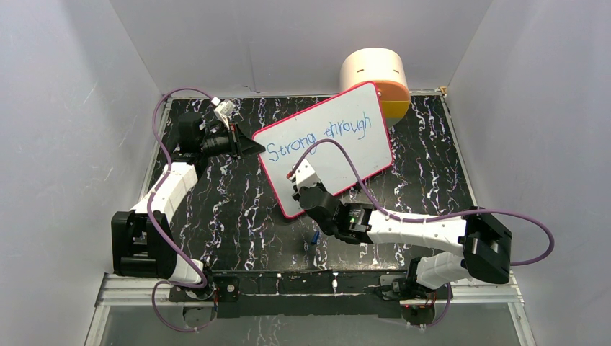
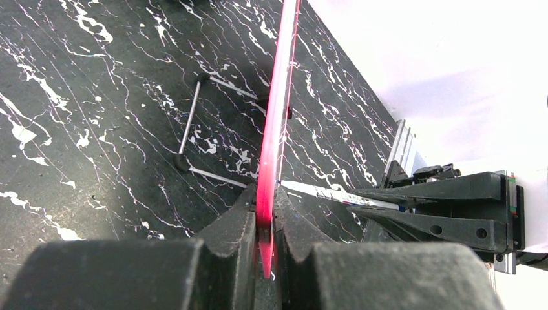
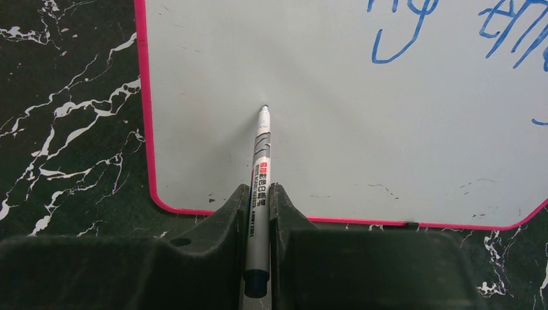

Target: Write a sentence on the whiteboard

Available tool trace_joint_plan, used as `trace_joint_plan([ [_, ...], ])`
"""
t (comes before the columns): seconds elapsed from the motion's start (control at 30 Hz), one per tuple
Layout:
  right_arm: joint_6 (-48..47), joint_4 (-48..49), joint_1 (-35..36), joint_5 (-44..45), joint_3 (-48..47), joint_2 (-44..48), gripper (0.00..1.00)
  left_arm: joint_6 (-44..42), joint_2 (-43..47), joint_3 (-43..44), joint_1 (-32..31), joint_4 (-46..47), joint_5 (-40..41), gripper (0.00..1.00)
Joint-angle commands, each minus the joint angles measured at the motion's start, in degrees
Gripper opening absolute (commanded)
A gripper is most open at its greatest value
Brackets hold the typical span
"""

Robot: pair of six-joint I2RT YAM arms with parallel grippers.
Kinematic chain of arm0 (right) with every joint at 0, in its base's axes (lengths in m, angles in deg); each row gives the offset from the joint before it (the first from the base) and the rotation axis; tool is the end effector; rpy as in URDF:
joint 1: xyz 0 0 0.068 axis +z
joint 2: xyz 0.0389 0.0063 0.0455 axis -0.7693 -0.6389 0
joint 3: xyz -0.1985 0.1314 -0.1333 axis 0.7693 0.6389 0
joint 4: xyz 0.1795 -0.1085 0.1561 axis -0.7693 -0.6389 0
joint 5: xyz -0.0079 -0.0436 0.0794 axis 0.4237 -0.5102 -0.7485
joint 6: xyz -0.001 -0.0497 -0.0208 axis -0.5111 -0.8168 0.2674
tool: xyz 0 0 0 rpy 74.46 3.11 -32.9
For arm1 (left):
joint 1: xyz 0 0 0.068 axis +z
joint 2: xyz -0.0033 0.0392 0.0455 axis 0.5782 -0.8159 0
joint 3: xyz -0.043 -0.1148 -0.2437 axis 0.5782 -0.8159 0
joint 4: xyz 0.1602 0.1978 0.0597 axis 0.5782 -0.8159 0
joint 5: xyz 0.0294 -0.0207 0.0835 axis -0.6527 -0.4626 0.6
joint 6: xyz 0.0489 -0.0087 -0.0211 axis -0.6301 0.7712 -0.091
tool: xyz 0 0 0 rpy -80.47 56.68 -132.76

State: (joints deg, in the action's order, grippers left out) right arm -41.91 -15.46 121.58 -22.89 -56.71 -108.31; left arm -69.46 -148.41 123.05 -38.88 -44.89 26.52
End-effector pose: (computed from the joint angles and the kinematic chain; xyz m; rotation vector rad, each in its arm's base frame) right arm 0.1195 0.2769 0.2704 -0.6057 1.7928 0.1516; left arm 0.3126 -0.0494 0.2957 0.5000 1.8180 -1.1593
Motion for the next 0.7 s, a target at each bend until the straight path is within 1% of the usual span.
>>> trace_joint_plan([
  [0.0,-0.5,5.1,-0.1,-0.6,-1.7,-0.5,0.00,-1.6,0.5,0.0,0.3,-3.4,1.6,0.00],
  [0.33,-0.9,6.4,-0.1,-2.8,-0.5,0.3,0.00,-1.5,0.5,0.1,0.3,-3.4,2.1,0.00],
  [0.67,-0.4,2.3,0.6,-4.8,-1.4,-0.4,0.00,-1.5,0.5,0.1,0.3,-3.4,2.5,0.00],
])
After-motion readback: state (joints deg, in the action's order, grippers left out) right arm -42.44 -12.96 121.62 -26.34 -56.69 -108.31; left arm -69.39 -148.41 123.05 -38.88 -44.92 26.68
